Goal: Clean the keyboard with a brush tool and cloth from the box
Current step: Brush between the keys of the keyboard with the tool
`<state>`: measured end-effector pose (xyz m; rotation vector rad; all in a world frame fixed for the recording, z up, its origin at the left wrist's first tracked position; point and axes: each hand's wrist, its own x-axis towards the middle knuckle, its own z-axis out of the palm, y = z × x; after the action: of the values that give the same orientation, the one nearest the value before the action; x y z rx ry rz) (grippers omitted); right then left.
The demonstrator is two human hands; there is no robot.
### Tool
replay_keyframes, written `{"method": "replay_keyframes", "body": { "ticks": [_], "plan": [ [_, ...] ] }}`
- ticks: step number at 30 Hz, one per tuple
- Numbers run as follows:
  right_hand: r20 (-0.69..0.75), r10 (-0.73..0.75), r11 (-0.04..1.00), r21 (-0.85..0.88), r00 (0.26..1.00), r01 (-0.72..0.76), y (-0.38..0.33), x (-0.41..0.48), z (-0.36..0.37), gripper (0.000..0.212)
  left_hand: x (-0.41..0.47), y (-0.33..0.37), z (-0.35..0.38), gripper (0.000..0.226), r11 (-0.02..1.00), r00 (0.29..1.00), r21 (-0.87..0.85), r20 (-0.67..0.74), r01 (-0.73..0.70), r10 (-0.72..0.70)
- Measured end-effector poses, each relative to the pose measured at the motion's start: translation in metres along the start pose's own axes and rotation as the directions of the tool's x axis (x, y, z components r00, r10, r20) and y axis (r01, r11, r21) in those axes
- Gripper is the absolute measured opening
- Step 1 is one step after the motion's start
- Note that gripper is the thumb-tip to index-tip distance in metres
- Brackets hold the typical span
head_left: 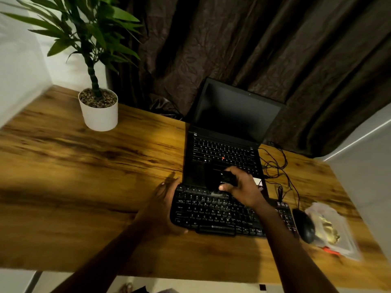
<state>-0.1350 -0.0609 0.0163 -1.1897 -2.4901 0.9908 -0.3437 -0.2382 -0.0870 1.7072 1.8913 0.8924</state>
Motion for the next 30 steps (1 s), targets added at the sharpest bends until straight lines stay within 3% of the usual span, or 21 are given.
{"method": "replay_keyframes", "body": {
  "ticks": [9,20,30],
  "plan": [
    [-0.064,0.108,0.994,-0.022,0.992,-0.109,0.035,-0.018,-0.037,0.034,-0.002,0.003,-0.002,0.138,0.995,0.998,0.077,-0.031,-0.059,0.061],
    [-0.059,0.111,0.994,-0.002,0.992,-0.111,0.035,-0.012,-0.036,0.029,-0.002,0.001,0.0,0.142,0.986,0.999,0.159,-0.019,-0.042,0.045],
    [-0.052,0.106,0.994,0.003,0.993,-0.106,0.036,-0.013,-0.031,0.031,-0.002,-0.002,0.002,0.143,0.991,1.0,0.135,0.003,-0.02,0.02]
  ]
}}
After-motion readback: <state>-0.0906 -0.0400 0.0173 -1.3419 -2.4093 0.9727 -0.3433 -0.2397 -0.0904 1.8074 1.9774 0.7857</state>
